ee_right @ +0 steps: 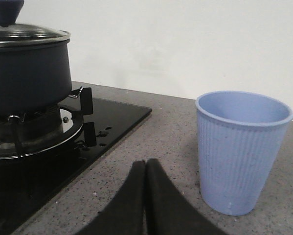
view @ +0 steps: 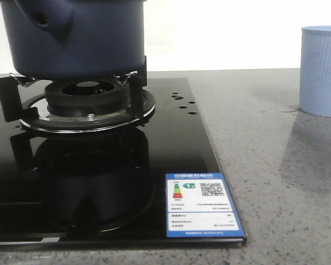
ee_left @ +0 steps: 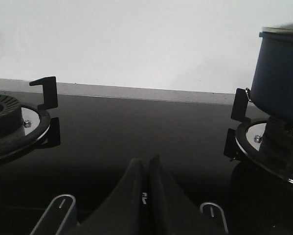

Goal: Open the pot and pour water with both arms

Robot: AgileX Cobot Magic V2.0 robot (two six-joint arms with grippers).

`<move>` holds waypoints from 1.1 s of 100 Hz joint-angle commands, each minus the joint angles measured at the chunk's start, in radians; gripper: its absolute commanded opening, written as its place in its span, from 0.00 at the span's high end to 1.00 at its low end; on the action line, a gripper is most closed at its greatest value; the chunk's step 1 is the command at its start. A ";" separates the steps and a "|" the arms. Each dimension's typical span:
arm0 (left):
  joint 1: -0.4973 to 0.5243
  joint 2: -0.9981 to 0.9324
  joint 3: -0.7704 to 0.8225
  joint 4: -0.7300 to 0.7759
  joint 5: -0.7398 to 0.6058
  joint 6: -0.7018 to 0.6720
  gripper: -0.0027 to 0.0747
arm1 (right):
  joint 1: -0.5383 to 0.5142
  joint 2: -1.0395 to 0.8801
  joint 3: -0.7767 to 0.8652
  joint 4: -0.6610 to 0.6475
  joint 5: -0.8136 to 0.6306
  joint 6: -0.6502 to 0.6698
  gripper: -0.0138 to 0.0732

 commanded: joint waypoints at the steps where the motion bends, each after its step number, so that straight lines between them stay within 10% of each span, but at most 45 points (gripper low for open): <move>1: 0.004 -0.025 0.015 -0.011 -0.067 -0.012 0.99 | 0.003 0.003 -0.024 0.044 -0.043 -0.006 0.91; 110: 0.004 -0.025 0.015 -0.011 -0.067 -0.012 0.99 | 0.084 0.003 -0.024 0.195 0.096 -0.097 0.91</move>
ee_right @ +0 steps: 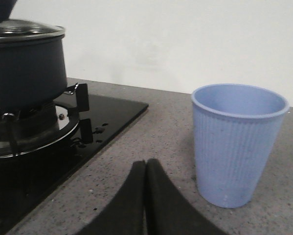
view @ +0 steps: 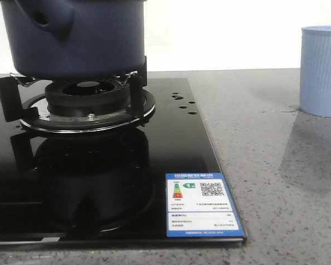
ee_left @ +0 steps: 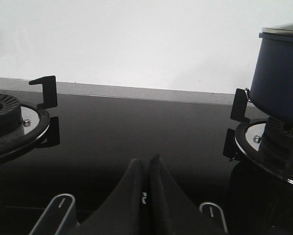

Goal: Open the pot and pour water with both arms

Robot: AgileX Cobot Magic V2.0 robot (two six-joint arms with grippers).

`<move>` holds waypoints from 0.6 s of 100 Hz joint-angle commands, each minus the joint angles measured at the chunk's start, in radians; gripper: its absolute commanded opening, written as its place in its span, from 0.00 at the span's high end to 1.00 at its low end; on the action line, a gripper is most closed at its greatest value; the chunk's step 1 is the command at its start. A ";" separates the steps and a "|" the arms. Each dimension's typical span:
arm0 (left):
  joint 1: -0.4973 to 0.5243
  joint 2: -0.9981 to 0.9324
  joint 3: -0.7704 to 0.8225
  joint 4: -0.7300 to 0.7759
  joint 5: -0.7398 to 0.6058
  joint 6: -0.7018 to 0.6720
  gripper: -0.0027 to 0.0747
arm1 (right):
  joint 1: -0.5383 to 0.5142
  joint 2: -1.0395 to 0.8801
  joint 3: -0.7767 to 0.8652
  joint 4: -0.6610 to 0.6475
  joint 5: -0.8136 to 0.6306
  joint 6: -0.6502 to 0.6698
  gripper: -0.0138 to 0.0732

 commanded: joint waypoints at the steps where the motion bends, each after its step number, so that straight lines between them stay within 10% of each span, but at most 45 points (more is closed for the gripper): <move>1: 0.004 -0.025 0.015 -0.009 -0.067 -0.010 0.99 | 0.035 0.003 -0.024 0.149 0.027 -0.095 0.91; 26: 0.004 -0.025 0.015 -0.009 -0.067 -0.010 0.99 | 0.220 0.003 -0.050 0.708 0.241 -0.644 0.91; 60: 0.004 -0.025 0.015 -0.009 -0.067 -0.010 0.99 | 0.379 -0.046 -0.128 0.889 0.524 -0.917 0.91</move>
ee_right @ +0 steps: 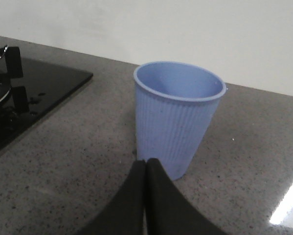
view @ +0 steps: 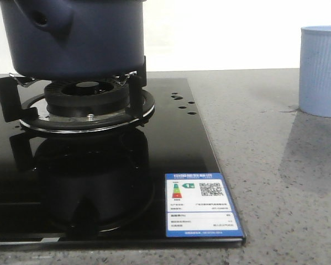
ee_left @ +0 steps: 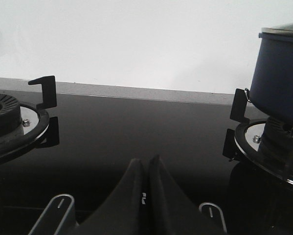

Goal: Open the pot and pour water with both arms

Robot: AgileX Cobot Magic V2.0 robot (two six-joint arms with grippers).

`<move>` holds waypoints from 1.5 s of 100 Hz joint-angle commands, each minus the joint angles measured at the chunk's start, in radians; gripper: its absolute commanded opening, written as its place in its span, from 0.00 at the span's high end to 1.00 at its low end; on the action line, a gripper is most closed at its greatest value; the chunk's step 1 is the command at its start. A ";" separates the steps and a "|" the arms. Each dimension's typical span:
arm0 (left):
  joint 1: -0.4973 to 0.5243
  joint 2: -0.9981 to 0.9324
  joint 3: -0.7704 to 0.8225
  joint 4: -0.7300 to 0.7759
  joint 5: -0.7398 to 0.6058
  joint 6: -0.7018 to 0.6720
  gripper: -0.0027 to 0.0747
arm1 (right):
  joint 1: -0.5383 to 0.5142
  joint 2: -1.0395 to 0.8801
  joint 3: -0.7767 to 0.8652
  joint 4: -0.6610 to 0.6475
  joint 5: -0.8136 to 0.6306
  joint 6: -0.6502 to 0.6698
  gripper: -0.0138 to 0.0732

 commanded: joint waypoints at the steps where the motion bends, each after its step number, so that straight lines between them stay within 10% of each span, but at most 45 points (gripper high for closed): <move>1: 0.004 -0.025 0.015 -0.009 -0.067 -0.010 0.99 | 0.005 -0.037 -0.033 0.028 -0.019 -0.043 0.91; 83: 0.004 -0.025 0.015 -0.009 -0.067 -0.010 0.99 | -0.113 -0.602 0.220 0.072 0.172 -0.047 0.91; 150: 0.004 -0.025 0.015 -0.009 -0.067 -0.010 0.99 | -0.163 -0.597 0.220 0.080 0.247 -0.047 0.91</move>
